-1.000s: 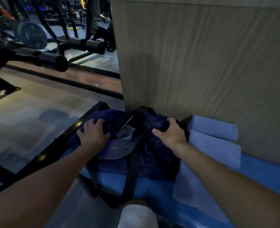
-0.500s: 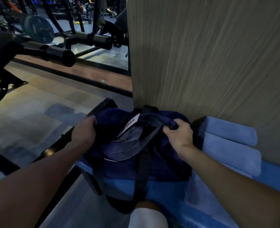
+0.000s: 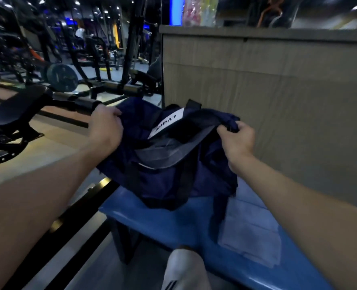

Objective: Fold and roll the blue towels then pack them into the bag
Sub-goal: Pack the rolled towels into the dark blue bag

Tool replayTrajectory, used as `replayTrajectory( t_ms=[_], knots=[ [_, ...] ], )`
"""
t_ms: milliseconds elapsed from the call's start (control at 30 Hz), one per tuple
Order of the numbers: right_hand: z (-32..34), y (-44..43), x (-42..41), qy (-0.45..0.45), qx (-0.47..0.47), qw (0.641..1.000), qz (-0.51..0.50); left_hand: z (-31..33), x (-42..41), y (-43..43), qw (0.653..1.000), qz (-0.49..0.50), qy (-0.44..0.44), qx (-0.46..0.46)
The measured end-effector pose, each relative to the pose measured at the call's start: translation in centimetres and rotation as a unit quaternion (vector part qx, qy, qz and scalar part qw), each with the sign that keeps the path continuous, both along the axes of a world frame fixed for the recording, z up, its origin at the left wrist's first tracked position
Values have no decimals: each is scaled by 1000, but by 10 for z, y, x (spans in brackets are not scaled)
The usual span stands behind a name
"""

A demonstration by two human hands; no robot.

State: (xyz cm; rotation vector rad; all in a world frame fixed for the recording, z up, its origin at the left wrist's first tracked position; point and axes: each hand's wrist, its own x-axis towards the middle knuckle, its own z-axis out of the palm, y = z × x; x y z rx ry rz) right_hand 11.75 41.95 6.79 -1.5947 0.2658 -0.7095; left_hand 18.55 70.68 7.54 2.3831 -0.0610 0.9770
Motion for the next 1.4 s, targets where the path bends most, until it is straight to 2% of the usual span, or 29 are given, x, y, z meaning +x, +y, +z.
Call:
replayTrajectory(
  t_ms=[167,367,500,633,733,1000,1100,1200,1267,1333,1367,1400],
  knots=[
    [41,-51,-64,-71,8,994,-78,45,-35,-55,996,-69,-52,-27],
    [68,-141,-160,-108,5,962,-249,63,-85,-164,976,-180,-12,-121],
    [65,-214,-234,-74,-4,930,-361,57,-122,-262,937,-284,46,-197],
    [45,-284,-298,-33,6,887,-460,30,-161,-361,900,-346,117,-237],
    [23,-317,-325,15,5,879,-477,-1,-176,-400,885,-368,155,-239],
    [-59,-409,-340,103,-20,865,-490,-102,-178,-477,876,-404,212,-157],
    [-92,-433,-327,136,-23,879,-456,-140,-168,-486,873,-407,247,-103],
    [-115,-448,-318,207,-77,889,-402,-168,-158,-492,858,-407,313,-9],
    [-127,-453,-315,289,-126,859,-403,-183,-156,-495,842,-421,330,62],
    [-136,-449,-315,377,-236,793,-417,-195,-155,-499,841,-437,296,122],
    [-142,-447,-314,384,-313,769,-405,-200,-156,-502,844,-440,269,148],
    [-149,-443,-311,359,-377,769,-370,-203,-158,-505,845,-441,248,172]
  ],
)
